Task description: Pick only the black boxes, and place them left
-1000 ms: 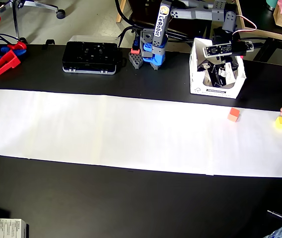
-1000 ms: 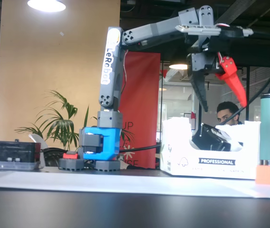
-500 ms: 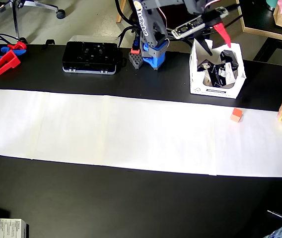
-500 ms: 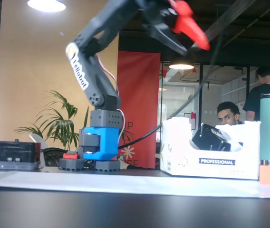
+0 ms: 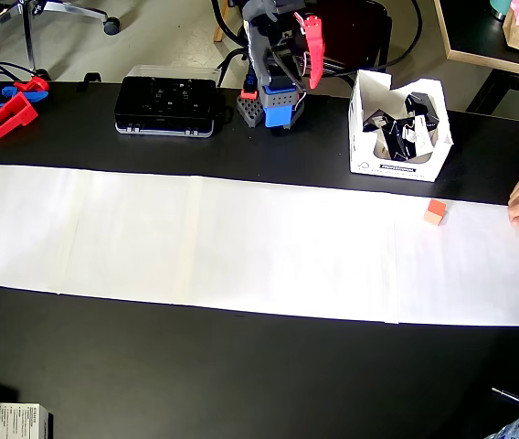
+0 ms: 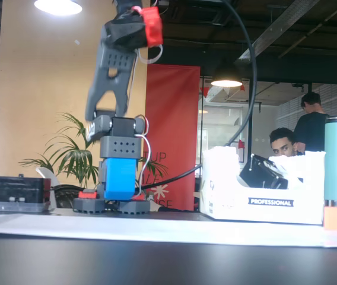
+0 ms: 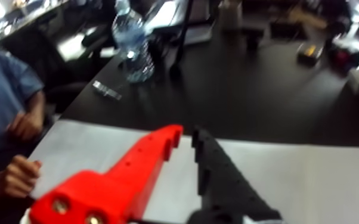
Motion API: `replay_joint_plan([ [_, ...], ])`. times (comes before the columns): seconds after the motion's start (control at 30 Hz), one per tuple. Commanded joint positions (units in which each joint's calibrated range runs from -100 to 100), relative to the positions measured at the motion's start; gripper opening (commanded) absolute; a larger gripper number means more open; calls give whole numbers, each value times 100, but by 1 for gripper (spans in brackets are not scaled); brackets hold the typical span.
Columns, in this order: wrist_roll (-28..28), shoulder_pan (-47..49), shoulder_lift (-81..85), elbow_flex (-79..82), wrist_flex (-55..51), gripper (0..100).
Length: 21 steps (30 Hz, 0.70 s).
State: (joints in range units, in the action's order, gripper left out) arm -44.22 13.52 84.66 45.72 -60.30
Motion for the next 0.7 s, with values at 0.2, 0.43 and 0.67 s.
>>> replay_joint_plan([
  [0.2,-446,-1824,736,2618,2111,0],
  [0.43,-446,-2162,720,4355,2668,0],
  [0.67,-630,-2145,728,5348,2604,0],
])
